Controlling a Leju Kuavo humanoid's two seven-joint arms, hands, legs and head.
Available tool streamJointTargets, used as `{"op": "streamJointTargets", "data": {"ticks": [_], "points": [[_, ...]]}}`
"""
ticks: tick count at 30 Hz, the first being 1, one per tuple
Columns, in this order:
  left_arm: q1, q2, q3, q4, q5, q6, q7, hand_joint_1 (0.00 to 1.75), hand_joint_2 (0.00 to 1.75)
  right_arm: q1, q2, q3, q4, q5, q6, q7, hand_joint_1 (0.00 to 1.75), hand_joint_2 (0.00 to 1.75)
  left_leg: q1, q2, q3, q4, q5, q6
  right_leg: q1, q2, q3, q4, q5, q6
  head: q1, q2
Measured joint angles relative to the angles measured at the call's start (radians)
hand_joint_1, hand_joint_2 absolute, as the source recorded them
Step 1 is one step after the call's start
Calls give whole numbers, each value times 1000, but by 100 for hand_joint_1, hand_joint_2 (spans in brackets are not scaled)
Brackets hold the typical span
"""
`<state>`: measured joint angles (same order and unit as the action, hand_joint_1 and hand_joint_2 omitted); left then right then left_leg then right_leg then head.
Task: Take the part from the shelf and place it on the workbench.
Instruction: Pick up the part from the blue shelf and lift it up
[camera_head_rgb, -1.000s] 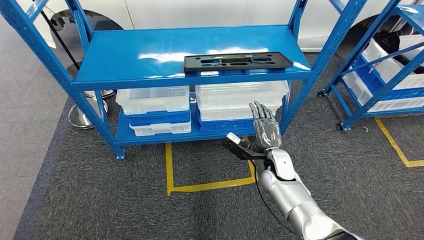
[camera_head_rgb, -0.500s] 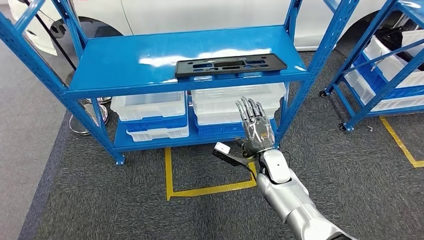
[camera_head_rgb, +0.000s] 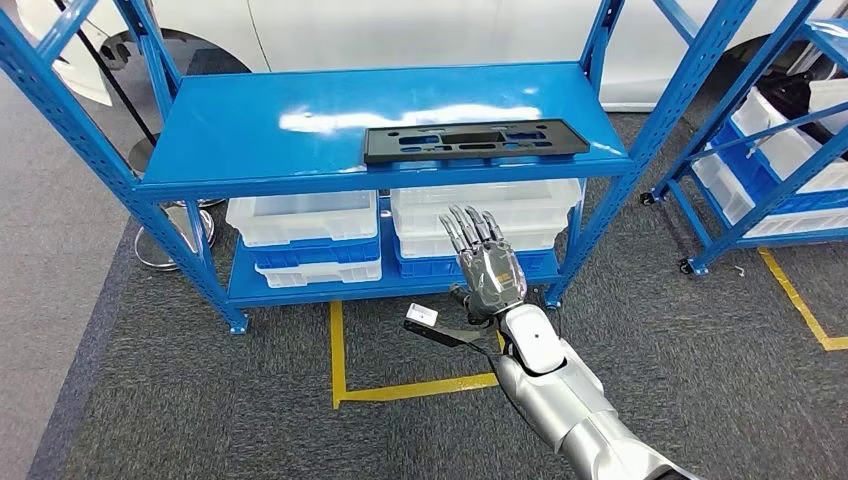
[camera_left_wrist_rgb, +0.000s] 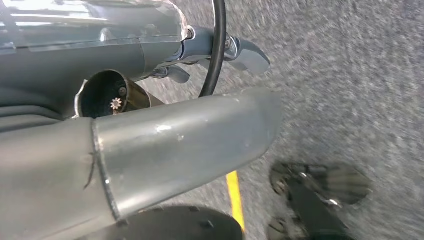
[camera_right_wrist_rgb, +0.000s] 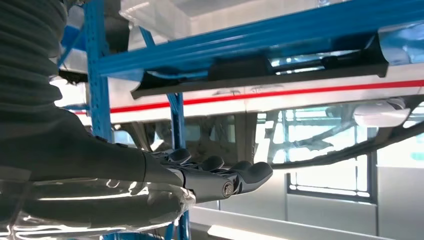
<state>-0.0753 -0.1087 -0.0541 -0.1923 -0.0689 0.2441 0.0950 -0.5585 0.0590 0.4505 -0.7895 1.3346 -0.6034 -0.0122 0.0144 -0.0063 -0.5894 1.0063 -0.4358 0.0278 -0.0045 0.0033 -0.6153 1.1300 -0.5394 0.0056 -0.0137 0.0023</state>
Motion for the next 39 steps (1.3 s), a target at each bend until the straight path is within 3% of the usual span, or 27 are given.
{"op": "streamJointTargets", "data": {"ticks": [2,3,4,6,8,9,13,15,17,18,19,20,22,24,26,29,31,33,34,35,37,39], "points": [[3,-1,13,0,18,6,-13,0,0,-1,0,2,6,-5,2,0,0,175,0,0,4,0,-5,4,-4,0,-75,129,-44,7,0,0],[5,-1,20,0,23,8,-18,0,0,0,0,3,11,-7,2,0,0,175,0,0,7,0,-8,5,-6,-1,-103,168,-46,9,0,0],[8,-1,25,0,25,9,-21,0,0,1,-1,4,15,-8,2,0,0,175,0,-1,12,1,-12,4,-8,-1,-115,171,-28,10,0,0],[14,-2,32,0,27,10,-25,0,0,1,-1,6,19,-9,1,0,0,175,0,-1,26,2,-23,0,-11,-2,-81,70,53,8,0,0],[16,-3,37,0,27,10,-27,0,0,-1,-2,6,22,-9,1,0,0,175,-2,-2,36,3,-34,-9,-8,-2,-29,-51,106,2,0,0],[15,-3,39,0,27,10,-27,0,0,-1,-1,7,23,-10,1,0,0,175,-3,-2,37,4,-37,-14,-5,-2,-15,-83,113,-1,0,0],[16,-3,46,0,27,10,-27,0,0,-2,-1,9,27,-10,1,0,0,175,-2,-1,38,11,-53,-36,-5,2,-2,-100,102,-20,0,0],[16,-3,47,0,26,10,-28,0,0,-3,-1,9,27,-11,0,1,0,175,-1,0,6,86,-95,-44,-8,1,9,-106,98,-31,-1,0],[17,-3,49,0,29,11,-31,0,0,1,-2,9,28,-13,-1,2,0,175,-1,1,-70,226,-148,-48,-5,-1,15,-106,91,-40,-1,0],[19,-3,51,0,31,11,-32,0,0,5,-3,9,29,-15,-2,2,0,175,-1,1,-104,278,-158,-49,-3,-1,19,-106,88,-42,-1,0],[22,-3,52,0,34,11,-31,0,0,9,-6,9,29,-18,-2,2,0,175,-1,1,-121,297,-148,-48,-1,0,23,-106,85,-43,-1,0],[25,-3,54,0,35,12,-29,0,0,12,-8,9,30,-20,-3,2,0,175,-1,1,-118,274,-117,-46,1,1,28,-105,80,-43,-1,0],[29,-3,55,0,30,17,-25,0,0,12,-16,9,29,-24,-5,2,0,175,-3,1,-69,147,-34,-35,3,4,42,-105,70,-40,-1,0],[29,-2,55,1,24,25,-27,0,0,7,-23,9,29,-27,-7,6,0,175,-8,1,-23,41,5,-24,7,5,47,-102,62,-33,-1,0],[26,0,55,1,21,27,-37,0,0,1,-28,9,29,-31,-8,14,0,175,-12,1,-12,15,0,-18,8,5,46,-102,59,-25,-1,0],[23,2,55,1,14,26,-46,0,0,-8,-30,9,25,-34,-8,25,0,175,-4,2,-2,1,0,-5,8,3,36,-78,40,-8,0,0],[17,2,55,1,9,22,-48,0,0,-15,-31,9,24,-36,-9,29,0,175,-1,3,6,-5,-2,4,3,2,-16,22,-6,4,0,0],[12,0,55,1,5,18,-46,0,0,-16,-31,9,25,-39,-9,31,0,175,-1,3,10,-5,-8,8,-4,2,-91,148,-45,13,0,0],[11,-3,55,1,5,16,-44,0,0,-15,-31,9,26,-40,-9,31,0,175,-1,2,15,-4,-12,8,-8,1,-113,175,-40,17,0,0],[11,-5,55,1,3,13,-42,0,0,-15,-31,9,26,-41,-9,31,0,175,0,1,21,-3,-17,6,-12,1,-117,165,-14,19,0,0],[14,-10,55,1,-4,5,-40,0,0,-15,-31,9,27,-42,-11,30,0,175,1,1,37,-1,-32,0,-18,-2,-74,48,70,21,0,0],[15,-14,54,1,-10,1,-39,0,0,-15,-32,9,27,-43,-14,26,0,175,-1,1,45,4,-45,-12,-15,-3,-28,-58,112,17,0,0]]}}
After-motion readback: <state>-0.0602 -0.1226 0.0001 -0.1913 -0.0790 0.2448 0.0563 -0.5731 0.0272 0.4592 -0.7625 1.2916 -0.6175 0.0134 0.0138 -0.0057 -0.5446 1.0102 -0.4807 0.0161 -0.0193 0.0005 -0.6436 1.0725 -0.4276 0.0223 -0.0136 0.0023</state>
